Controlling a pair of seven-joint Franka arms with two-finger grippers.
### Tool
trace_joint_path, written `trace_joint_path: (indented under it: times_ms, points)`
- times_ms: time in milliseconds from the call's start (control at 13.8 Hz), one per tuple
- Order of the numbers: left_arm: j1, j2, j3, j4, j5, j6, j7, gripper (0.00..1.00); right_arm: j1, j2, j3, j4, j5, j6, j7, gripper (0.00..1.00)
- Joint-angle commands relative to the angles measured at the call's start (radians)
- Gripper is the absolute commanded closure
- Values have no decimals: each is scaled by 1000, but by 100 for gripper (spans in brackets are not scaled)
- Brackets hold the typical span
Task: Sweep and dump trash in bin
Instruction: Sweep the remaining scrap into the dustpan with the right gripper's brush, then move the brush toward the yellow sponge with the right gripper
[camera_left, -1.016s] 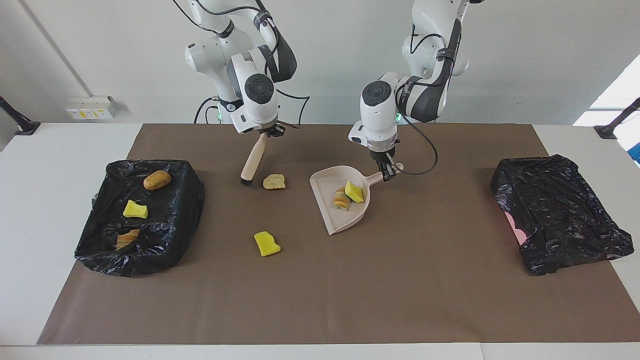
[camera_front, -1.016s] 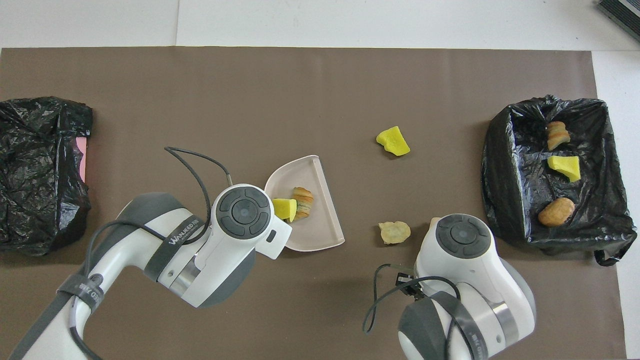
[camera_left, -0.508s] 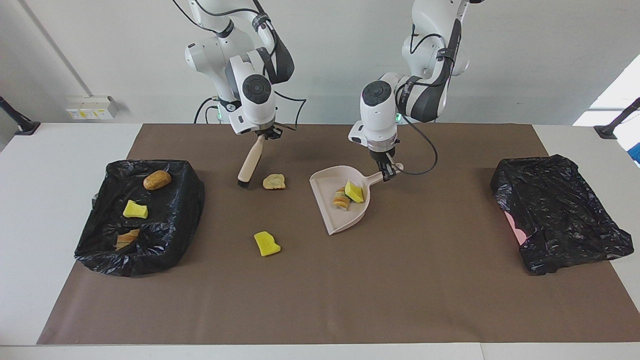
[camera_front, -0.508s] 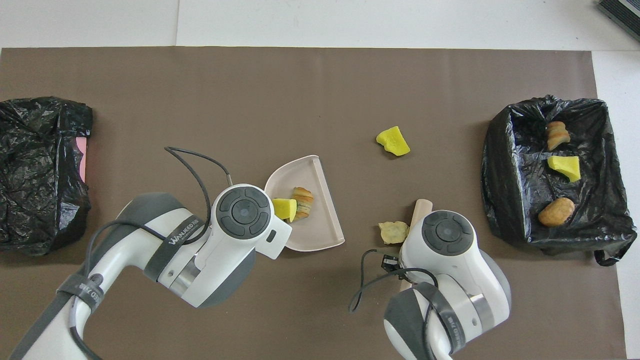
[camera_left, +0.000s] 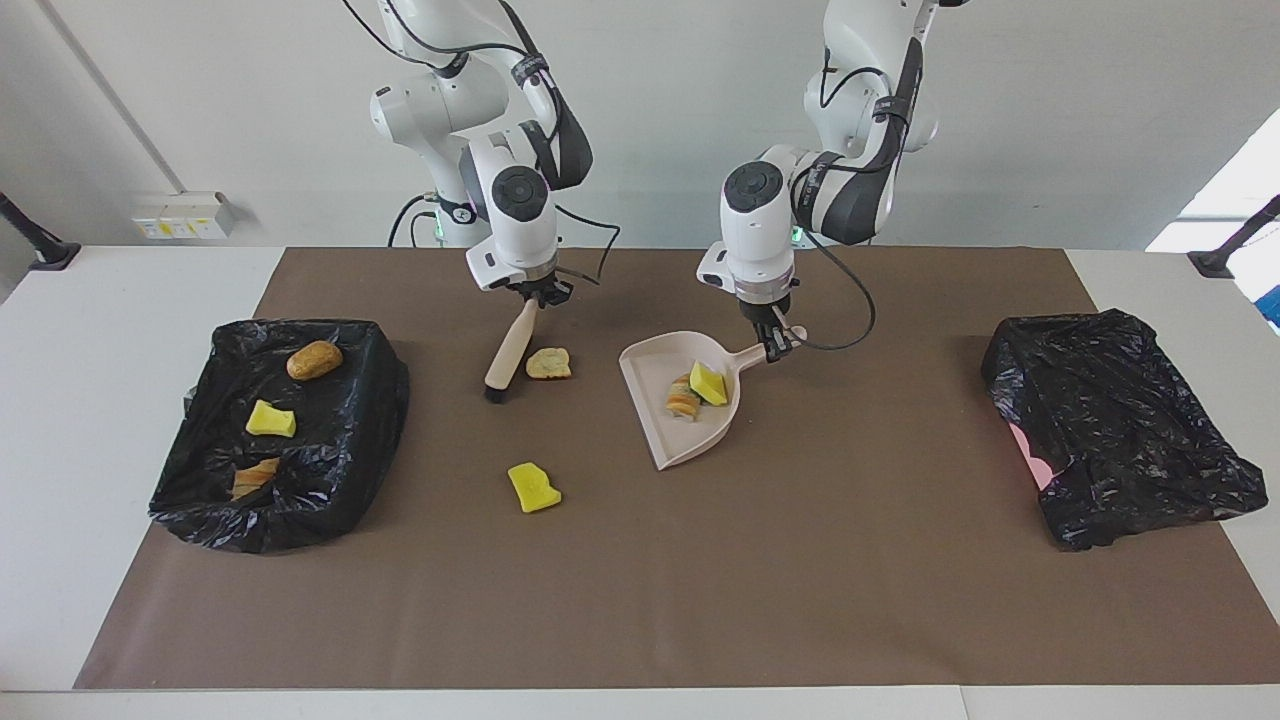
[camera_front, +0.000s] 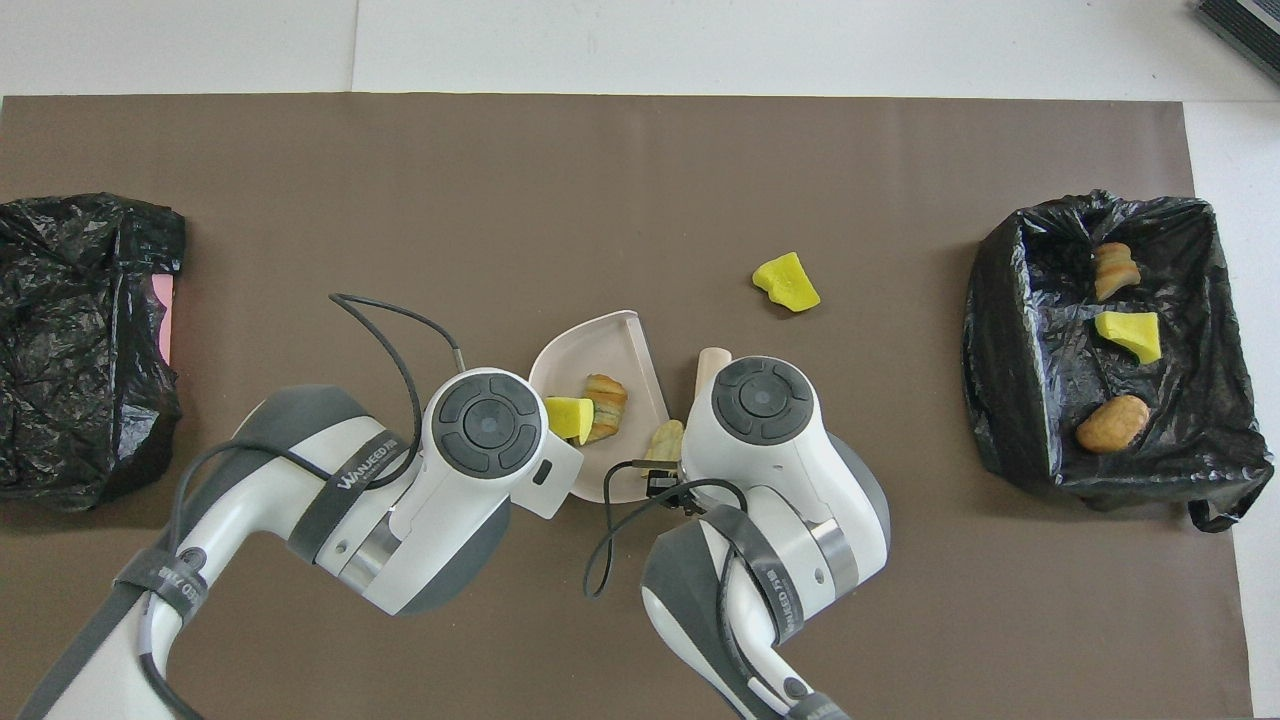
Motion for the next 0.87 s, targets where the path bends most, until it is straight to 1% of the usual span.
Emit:
trace_joint_path:
  times_ms: [0,73,145,290,363,508,581,653,799]
  points:
    - [-13,-35,8,-44,19,21,11,100,-11,-3,12,36,100,-27,-204,100]
    - [-13,-33,7,-45,18,23,11,100,-23,-17,11,37,119,-50,-209,100]
    - [-11,-33,8,-44,18,27,11,100,-34,-29,0,45,111,-97,-223,100]
    - [-4,-30,7,-45,18,43,10,100,-107,-69,-6,59,78,-200,-307,100]
    - [-2,-29,7,-44,16,44,7,100,-137,-78,-9,68,44,-231,-316,100]
    - [0,-27,7,-44,13,52,1,100,-181,-65,-5,120,-126,-295,-318,100]
    - [0,-27,7,-44,10,52,-1,100,-190,-60,-5,125,-183,-292,-320,100]
    - [1,-25,7,-44,7,53,-1,100,-203,-57,-8,132,-214,-280,-320,100]
    - [3,-25,8,-44,6,61,-18,100,-253,-20,-6,177,-313,-246,-350,100]
